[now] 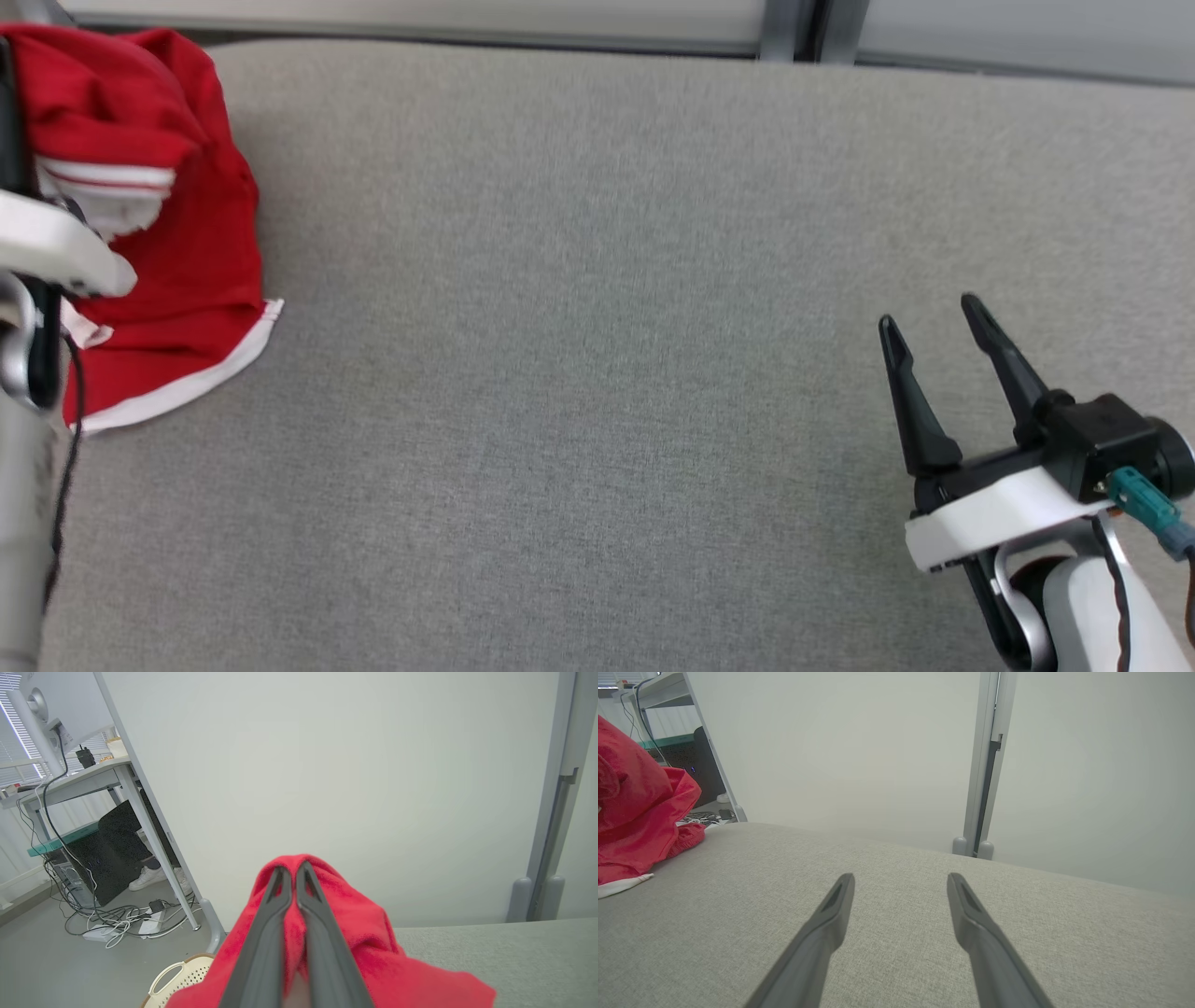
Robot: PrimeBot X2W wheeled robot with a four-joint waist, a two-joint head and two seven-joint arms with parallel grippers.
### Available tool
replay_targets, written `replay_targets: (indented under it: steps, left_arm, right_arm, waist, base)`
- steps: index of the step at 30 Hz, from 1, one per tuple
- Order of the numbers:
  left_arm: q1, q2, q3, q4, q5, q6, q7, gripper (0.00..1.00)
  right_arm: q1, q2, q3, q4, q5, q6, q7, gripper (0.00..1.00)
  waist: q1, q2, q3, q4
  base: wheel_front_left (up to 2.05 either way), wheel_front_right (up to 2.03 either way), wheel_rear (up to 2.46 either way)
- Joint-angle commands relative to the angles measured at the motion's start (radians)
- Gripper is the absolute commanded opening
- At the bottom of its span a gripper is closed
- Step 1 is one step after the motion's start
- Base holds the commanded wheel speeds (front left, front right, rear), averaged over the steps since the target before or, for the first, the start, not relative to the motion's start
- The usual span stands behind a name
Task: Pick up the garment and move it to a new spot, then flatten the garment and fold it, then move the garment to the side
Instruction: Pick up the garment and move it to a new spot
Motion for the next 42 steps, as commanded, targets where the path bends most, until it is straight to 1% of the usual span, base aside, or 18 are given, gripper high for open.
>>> replay_targets:
  steps: [1,4,7,11,14,17,18,19,23,27,30,35,36,38,39,40,41,42]
  left_arm:
    - [0.03,-0.004,0.006,-0.024,0.002,0.004,-0.004,0.0]
    - [0.148,-0.022,0.003,-0.169,-0.001,0.025,-0.003,0.0]
    - [0.28,-0.041,-0.002,-0.33,-0.009,0.053,0.026,0.0]
    - [0.419,-0.071,-0.023,-0.518,-0.023,0.08,0.099,0.0]
    - [0.477,-0.094,-0.058,-0.62,-0.025,0.086,0.143,0.0]
    - [0.495,-0.125,-0.111,-0.678,-0.024,0.071,0.173,0.0]
    - [0.496,-0.134,-0.126,-0.688,-0.018,0.07,0.181,0.0]
    - [0.492,-0.153,-0.149,-0.695,-0.027,0.059,0.189,0.0]
    - [0.448,-0.2,-0.231,-0.695,-0.026,0.023,0.212,0.0]
    - [0.406,-0.258,-0.342,-0.664,-0.015,-0.015,0.233,0.0]
    - [0.369,-0.286,-0.438,-0.632,-0.011,-0.038,0.247,0.0]
    - [0.333,-0.303,-0.589,-0.56,-0.015,-0.056,0.263,0.0]
    - [0.333,-0.303,-0.589,-0.56,-0.015,-0.056,0.263,0.0]
    - [0.328,-0.3,-0.633,-0.529,-0.022,-0.059,0.264,0.0]
    - [0.321,-0.288,-0.671,-0.499,-0.034,-0.061,0.26,0.0]
    - [0.315,-0.284,-0.682,-0.489,-0.04,-0.06,0.253,0.43]
    - [0.309,-0.281,-0.694,-0.477,-0.043,-0.06,0.248,1.0]
    - [0.308,-0.281,-0.702,-0.469,-0.048,-0.06,0.236,1.0]
  right_arm:
    - [0.015,-0.001,-0.003,0.004,0.004,0.0,-0.006,1.0]
    - [0.047,0.012,-0.006,0.008,0.012,0.0,-0.008,1.0]
    - [0.08,0.021,-0.013,0.007,0.017,0.0,-0.011,1.0]
    - [0.1,0.031,-0.023,-0.015,0.02,0.0,0.003,1.0]
    - [0.094,0.037,-0.017,-0.031,0.017,0.0,0.009,1.0]
    - [0.082,0.041,-0.013,-0.039,0.02,0.0,0.006,1.0]
    - [0.078,0.043,-0.009,-0.038,0.02,0.0,0.004,1.0]
    - [0.079,0.045,-0.012,-0.039,0.021,0.0,0.001,1.0]
    - [0.077,0.053,-0.015,-0.034,0.032,0.0,-0.011,1.0]
    - [0.069,0.058,-0.017,-0.027,0.043,0.0,-0.025,1.0]
    - [0.062,0.063,-0.021,-0.019,0.051,0.0,-0.039,1.0]
    - [0.058,0.067,-0.019,0.0,0.067,0.0,-0.062,1.0]
    - [0.058,0.067,-0.019,0.0,0.067,0.0,-0.062,1.0]
    - [0.056,0.068,-0.016,0.009,0.073,0.0,-0.074,1.0]
    - [0.054,0.068,-0.016,0.02,0.077,0.0,-0.084,1.0]
    - [0.054,0.068,-0.017,0.025,0.081,0.0,-0.089,1.0]
    - [0.054,0.068,-0.02,0.029,0.083,0.0,-0.091,1.0]
    - [0.054,0.068,-0.021,0.032,0.083,0.0,-0.094,1.0]
  waist:
    - [0.0,0.0,-0.056,-0.009]
    - [0.0,0.0,-0.105,-0.021]
    - [0.0,0.0,-0.142,-0.038]
    - [0.0,0.0,-0.137,-0.069]
    - [0.0,0.0,-0.117,-0.112]
    - [0.0,0.0,-0.097,-0.166]
    - [0.0,0.0,-0.091,-0.187]
    - [0.0,0.0,-0.085,-0.204]
    - [0.0,0.0,-0.059,-0.281]
    - [0.0,0.0,-0.027,-0.353]
    - [0.0,0.0,0.001,-0.401]
    - [0.0,0.0,0.038,-0.456]
    - [0.0,0.0,0.038,-0.456]
    - [0.0,0.0,0.047,-0.466]
    - [0.0,0.0,0.049,-0.469]
    - [0.0,0.0,0.047,-0.467]
    - [0.0,0.0,0.044,-0.462]
    - [0.0,0.0,0.038,-0.455]
  base:
    - [0.0,0.0,0.0]
    - [0.0,0.0,0.0]
    - [0.0,0.0,0.0]
    - [0.0,0.0,0.0]
    - [0.0,0.0,0.0]
    - [0.0,0.0,0.0]
    - [0.0,0.0,0.0]
    - [0.0,0.0,0.0]
    - [0.0,0.0,0.0]
    - [0.0,0.0,0.0]
    - [0.0,0.0,0.0]
    - [0.0,0.0,0.0]
    - [0.0,0.0,0.0]
    - [0.0,0.0,0.0]
    - [0.0,0.0,0.0]
    - [0.0,0.0,0.0]
    - [0.0,0.0,0.0]
    - [0.0,0.0,0.0]
